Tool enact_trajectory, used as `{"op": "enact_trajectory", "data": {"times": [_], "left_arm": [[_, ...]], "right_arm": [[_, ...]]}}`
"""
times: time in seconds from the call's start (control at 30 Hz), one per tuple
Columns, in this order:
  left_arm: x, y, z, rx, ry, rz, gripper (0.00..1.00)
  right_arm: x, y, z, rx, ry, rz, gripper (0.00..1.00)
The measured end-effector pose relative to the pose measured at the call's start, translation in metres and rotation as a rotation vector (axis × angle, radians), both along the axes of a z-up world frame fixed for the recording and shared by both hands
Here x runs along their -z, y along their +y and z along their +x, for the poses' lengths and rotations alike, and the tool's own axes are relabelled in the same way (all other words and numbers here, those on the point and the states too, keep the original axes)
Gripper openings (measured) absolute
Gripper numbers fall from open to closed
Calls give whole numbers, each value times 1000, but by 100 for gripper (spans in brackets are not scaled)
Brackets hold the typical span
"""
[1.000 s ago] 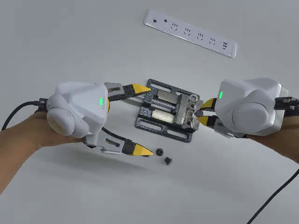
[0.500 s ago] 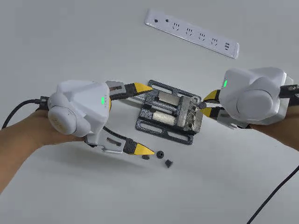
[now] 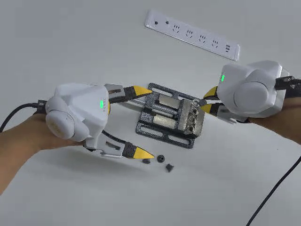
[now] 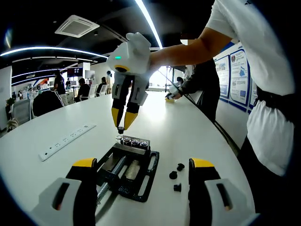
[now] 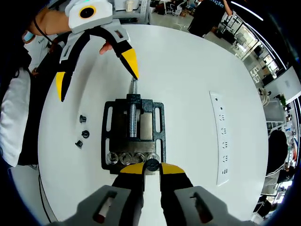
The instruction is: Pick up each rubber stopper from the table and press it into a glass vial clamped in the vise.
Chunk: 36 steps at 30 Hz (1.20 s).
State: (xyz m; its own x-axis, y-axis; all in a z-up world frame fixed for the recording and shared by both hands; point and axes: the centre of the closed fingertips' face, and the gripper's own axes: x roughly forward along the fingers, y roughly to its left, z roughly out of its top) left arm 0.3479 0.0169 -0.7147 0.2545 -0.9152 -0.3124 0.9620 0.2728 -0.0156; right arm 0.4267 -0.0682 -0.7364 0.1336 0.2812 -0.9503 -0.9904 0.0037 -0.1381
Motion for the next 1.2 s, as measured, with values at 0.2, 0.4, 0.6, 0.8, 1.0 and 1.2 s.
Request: {"op": "enact_trajectory", "data": {"times": [0.2,0.4,0.6,0.8,1.0,1.2], "left_arm": [[0,-1,-2,2,2,3,78],[-1,-1,-3,3,1,5,78],[-2,-1,-3,1,1,4,78],[-2,-1,-4,-2,5,1,78],[-2,0,-4,-6,5,1,78],[-2,1,-4,-8,6,-1,78]], "right_arm": [[1,3,3,-2,11,1,11],[4,4,3,-8,19,-6,11],[4,5,4,-15,23,-13,11],[6,7,3,-24,32,-20,11],[8,8,2,-34,40,-34,11],[9,7,1,-42,55,-50,11]]}}
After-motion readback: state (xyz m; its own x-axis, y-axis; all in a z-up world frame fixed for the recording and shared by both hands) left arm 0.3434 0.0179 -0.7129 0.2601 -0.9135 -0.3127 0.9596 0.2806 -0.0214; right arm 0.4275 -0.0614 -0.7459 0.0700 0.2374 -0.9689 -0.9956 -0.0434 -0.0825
